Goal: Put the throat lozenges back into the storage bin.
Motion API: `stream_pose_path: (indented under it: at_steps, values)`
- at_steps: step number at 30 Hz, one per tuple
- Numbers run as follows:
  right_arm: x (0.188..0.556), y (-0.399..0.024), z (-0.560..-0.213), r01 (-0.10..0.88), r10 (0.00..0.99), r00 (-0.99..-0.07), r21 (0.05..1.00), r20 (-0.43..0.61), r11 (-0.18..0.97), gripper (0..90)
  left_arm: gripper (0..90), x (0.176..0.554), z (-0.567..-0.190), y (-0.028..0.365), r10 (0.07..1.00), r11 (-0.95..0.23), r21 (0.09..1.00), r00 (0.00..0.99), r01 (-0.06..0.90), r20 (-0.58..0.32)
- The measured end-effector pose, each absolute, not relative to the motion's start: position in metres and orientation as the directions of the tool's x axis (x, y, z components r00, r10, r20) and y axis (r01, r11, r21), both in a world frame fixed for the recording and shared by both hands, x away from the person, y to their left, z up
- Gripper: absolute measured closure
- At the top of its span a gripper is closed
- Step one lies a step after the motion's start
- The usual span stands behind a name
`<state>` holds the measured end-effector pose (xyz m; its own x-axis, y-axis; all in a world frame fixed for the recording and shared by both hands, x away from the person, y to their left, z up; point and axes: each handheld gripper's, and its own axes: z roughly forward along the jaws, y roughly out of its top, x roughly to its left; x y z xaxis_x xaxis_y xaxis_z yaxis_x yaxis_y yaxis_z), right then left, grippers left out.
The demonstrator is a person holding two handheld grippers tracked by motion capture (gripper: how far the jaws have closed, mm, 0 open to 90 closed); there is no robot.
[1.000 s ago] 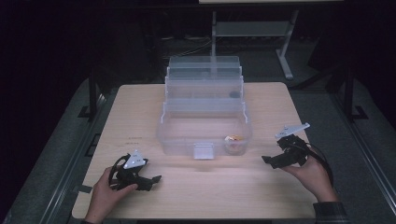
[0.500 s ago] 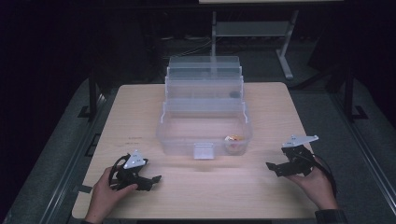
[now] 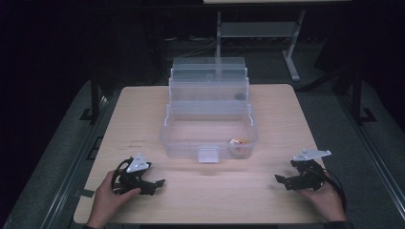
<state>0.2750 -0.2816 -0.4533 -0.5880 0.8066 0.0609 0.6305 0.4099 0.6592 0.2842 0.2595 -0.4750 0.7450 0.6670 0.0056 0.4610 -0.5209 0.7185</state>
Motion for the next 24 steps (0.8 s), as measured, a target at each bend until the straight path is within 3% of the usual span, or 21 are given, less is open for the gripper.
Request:
stream_pose_path:
  at_steps: [15,24]
  values:
    - [0.267,-0.290,-0.471,0.635,0.829,-0.558,0.661,0.034,0.400,12.2,12.2,0.284,-0.475,0.259,0.667,-0.520,0.719,0.745,0.461,0.005]
    - [0.265,-0.290,-0.478,0.631,0.837,-0.547,0.670,0.028,0.391,6.5,12.2,0.284,-0.475,0.259,0.667,-0.520,0.719,0.745,0.461,0.005]
